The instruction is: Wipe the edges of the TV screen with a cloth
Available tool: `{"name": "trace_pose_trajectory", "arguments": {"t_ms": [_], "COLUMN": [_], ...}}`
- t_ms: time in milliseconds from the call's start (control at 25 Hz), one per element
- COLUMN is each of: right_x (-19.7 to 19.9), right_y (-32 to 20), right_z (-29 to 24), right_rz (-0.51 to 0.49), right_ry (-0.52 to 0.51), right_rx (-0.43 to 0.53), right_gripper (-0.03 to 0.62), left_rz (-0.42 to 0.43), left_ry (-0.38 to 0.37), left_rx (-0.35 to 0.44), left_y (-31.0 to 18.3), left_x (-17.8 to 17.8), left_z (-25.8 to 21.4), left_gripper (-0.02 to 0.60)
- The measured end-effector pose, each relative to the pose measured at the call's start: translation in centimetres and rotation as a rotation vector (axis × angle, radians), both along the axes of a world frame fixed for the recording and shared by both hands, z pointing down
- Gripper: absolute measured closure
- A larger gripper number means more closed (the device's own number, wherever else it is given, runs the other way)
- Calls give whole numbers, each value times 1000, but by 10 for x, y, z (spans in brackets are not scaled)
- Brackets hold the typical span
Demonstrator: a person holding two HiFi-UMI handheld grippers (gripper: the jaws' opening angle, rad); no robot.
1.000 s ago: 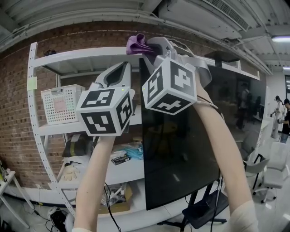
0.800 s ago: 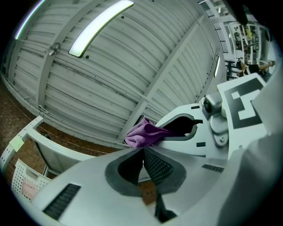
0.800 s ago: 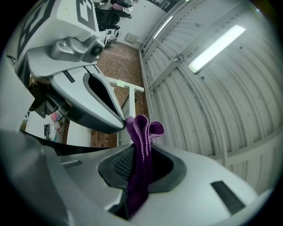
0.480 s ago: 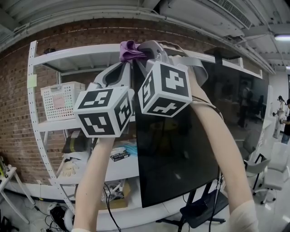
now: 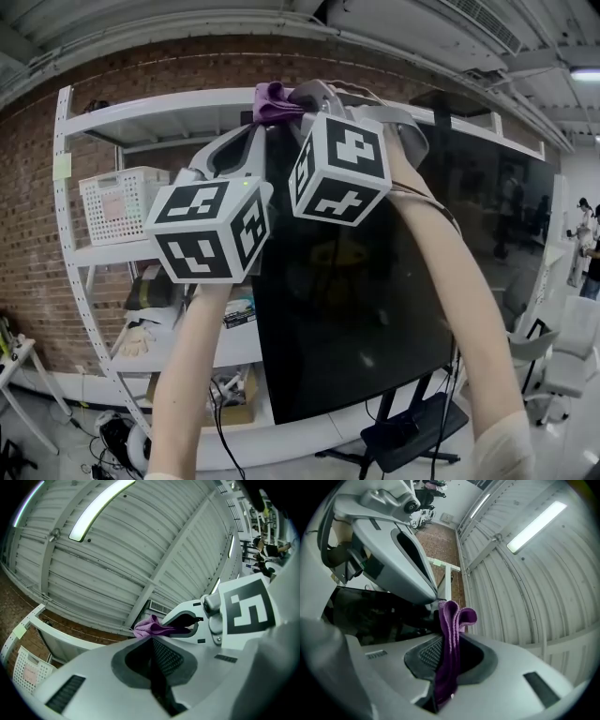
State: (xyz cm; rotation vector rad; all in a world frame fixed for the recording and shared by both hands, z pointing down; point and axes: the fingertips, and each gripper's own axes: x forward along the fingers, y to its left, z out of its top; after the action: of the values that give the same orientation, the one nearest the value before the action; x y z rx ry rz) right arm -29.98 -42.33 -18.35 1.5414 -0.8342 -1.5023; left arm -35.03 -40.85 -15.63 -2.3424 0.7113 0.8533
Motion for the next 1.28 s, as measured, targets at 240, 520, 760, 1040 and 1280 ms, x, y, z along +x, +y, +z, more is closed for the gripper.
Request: {"name": "trace_pose_trajectory", "arguments": {"t_ms": [240, 520, 760, 1040, 1280], "right_x": [37, 76, 108, 147, 177], "right_y": [6, 16, 24, 34, 49], "right_z": [0, 3, 3, 5, 11], "right_rz": [37, 55, 72, 95, 83], "right_ry": [-6, -8, -21, -12, 5], "right_rx": [-29, -18, 3, 11, 2], "right_gripper": [533, 533, 533, 533, 533], "left_rz": [-19, -46, -5, 31, 58], "left_ry": [5, -19, -12, -5, 31], "left_rx": [-23, -25, -19, 9, 11], "left_y": [11, 18, 23, 43, 55], "left_x": [28, 68, 102, 147, 183], "left_z": [8, 28, 26, 31, 37], "left_gripper": [566, 566, 566, 566, 566]}}
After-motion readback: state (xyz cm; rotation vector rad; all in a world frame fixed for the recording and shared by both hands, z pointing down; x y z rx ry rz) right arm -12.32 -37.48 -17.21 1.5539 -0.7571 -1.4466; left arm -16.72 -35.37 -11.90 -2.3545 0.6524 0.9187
